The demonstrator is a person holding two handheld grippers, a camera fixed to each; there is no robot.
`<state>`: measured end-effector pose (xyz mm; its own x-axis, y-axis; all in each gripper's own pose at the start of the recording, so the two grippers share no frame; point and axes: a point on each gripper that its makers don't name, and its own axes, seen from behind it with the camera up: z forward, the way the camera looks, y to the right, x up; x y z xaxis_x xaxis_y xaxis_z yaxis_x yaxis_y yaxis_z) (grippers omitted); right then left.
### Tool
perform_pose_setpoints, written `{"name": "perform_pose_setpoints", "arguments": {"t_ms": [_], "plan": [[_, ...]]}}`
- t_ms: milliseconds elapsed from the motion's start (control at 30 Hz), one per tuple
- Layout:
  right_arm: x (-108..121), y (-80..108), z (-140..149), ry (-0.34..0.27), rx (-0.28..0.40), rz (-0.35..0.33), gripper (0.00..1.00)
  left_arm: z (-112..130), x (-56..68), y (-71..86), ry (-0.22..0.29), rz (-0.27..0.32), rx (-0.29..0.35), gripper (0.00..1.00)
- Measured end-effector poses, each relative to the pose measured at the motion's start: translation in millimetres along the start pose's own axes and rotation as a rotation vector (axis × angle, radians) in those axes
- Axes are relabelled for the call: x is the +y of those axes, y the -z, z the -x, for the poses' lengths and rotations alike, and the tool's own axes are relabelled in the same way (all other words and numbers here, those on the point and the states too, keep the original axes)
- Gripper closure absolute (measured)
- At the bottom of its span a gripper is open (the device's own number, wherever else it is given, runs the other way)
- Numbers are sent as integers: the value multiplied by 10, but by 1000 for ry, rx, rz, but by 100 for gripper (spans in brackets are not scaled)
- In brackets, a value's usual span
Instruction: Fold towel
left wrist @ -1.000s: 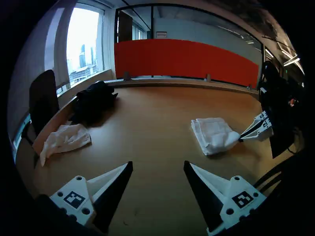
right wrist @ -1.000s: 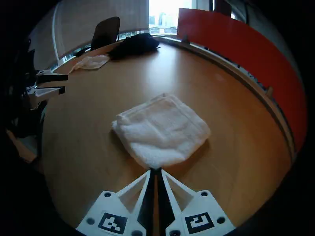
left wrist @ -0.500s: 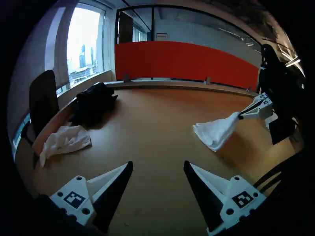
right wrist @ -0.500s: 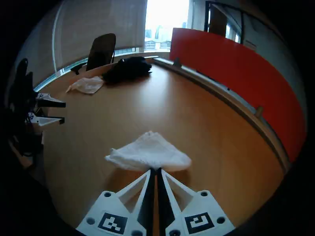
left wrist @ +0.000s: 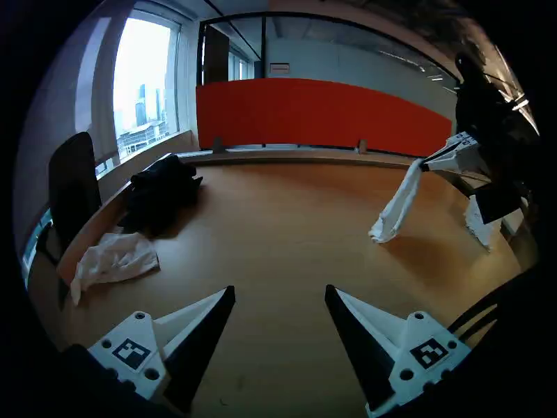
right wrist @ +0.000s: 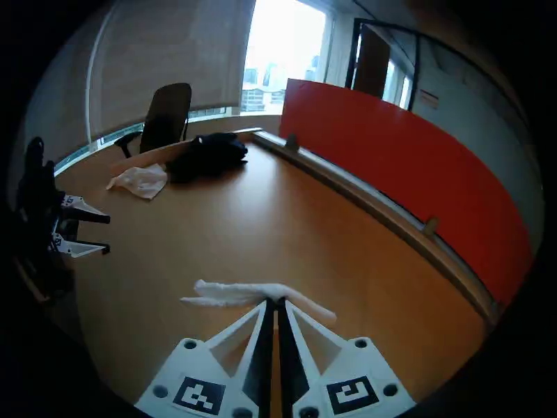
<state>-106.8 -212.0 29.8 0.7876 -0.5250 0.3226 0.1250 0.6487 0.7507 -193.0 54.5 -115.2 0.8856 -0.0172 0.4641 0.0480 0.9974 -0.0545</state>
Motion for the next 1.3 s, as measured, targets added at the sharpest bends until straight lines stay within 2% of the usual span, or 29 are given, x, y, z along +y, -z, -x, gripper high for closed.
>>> {"name": "perform_pose_setpoints", "arguments": {"t_ms": [467,767,1300], "plan": [[416,362,-45,11,3,63,96,-64,78,3,-4,24,5,4],[662,602,-14,-32,14,93,96,-107,118,-14,-12,34,8,4],[1327,1047,289,-96,-17,174,96,-121,195,-77,-18,39,-2,4]]}}
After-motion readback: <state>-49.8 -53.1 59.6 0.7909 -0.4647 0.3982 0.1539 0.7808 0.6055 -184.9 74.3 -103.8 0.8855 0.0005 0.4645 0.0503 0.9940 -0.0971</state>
